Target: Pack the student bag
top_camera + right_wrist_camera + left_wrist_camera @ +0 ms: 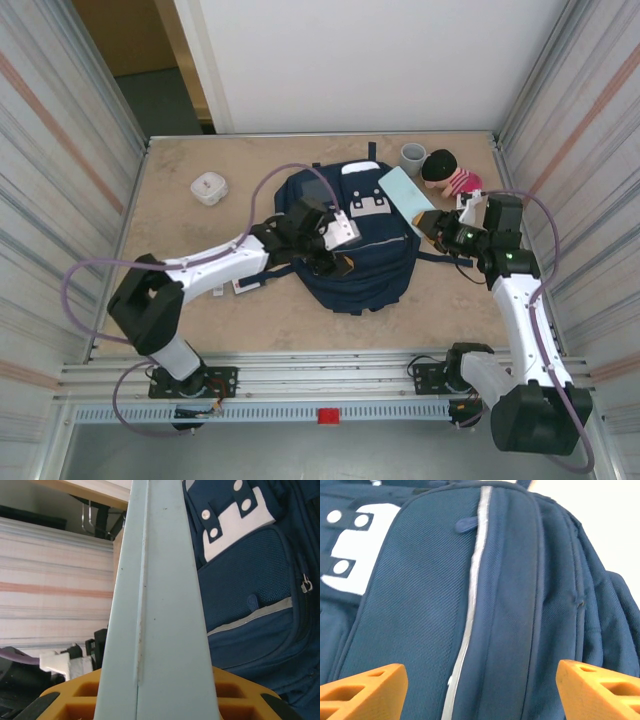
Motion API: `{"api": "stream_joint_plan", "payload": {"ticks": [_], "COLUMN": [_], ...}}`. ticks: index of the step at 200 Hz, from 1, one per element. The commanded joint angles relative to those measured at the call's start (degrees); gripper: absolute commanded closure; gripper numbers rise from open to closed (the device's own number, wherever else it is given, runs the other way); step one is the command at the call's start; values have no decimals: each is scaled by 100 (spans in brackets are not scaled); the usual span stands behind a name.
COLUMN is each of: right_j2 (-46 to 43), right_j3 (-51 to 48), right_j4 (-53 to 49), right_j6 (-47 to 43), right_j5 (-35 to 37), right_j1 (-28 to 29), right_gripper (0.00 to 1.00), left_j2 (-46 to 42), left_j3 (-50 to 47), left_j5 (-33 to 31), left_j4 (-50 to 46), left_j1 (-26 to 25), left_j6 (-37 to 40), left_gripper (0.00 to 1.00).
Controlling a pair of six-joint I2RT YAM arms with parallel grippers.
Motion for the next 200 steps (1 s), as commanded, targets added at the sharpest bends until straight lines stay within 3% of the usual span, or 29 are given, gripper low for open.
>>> {"api": "stream_joint_plan", "payload": {"ticks": [1,35,80,115,143,200], "right_j2": [-159,-192,-255,-327,-357,-691], "right_j3": [-49,-62,-88,-57,29,122], "right_j4": [-5,-68,-146,-196,-231,-760], "right_j6": [-146,-148,-154,-148,-145,97], "right_j5": [-174,-182,-182,-224,-321,-87], "right_j1": [-91,-162,-228,-352,-531,-1086], "right_gripper": [76,76,76,76,76,77], "left_j2": [313,783,1168,851,312,-303], "left_j3": [291,543,626,370,275,732], "left_j5": [-37,-17,-1147,-1456,-1503,-1730], "left_j4": [249,252,551,893,756,258], "left_j1": [-34,-92,-143,-172,-178,-82], "left_j6": [602,760,729,482,-200,-1844], "left_gripper": [20,20,25,58,85,100]}}
